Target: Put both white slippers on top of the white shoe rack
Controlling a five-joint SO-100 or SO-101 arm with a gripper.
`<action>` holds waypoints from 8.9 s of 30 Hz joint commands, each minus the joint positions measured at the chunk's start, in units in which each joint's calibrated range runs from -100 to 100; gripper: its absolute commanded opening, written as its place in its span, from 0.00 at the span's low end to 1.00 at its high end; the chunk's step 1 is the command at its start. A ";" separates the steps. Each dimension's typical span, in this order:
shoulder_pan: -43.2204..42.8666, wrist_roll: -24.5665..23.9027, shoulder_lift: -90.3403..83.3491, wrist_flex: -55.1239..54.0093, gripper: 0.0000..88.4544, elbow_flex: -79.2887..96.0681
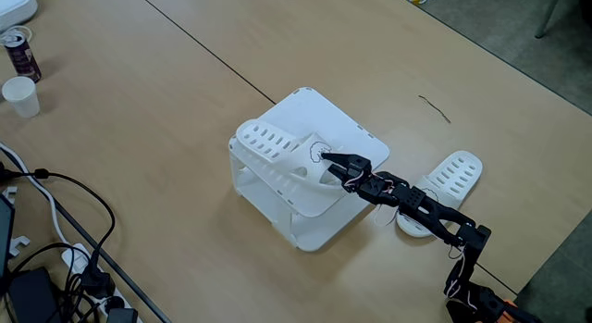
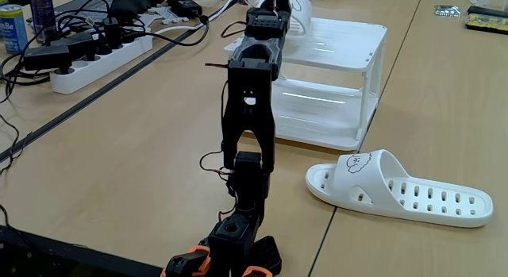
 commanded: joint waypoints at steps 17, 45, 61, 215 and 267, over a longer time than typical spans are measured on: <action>-3.43 0.42 -7.12 -0.55 0.25 -0.85; -3.76 0.42 -13.43 -0.29 0.25 8.81; 13.27 0.42 -33.62 -0.29 0.25 21.17; 41.97 0.42 -23.86 -28.76 0.01 39.30; 11.29 0.42 -5.10 -7.02 0.01 0.51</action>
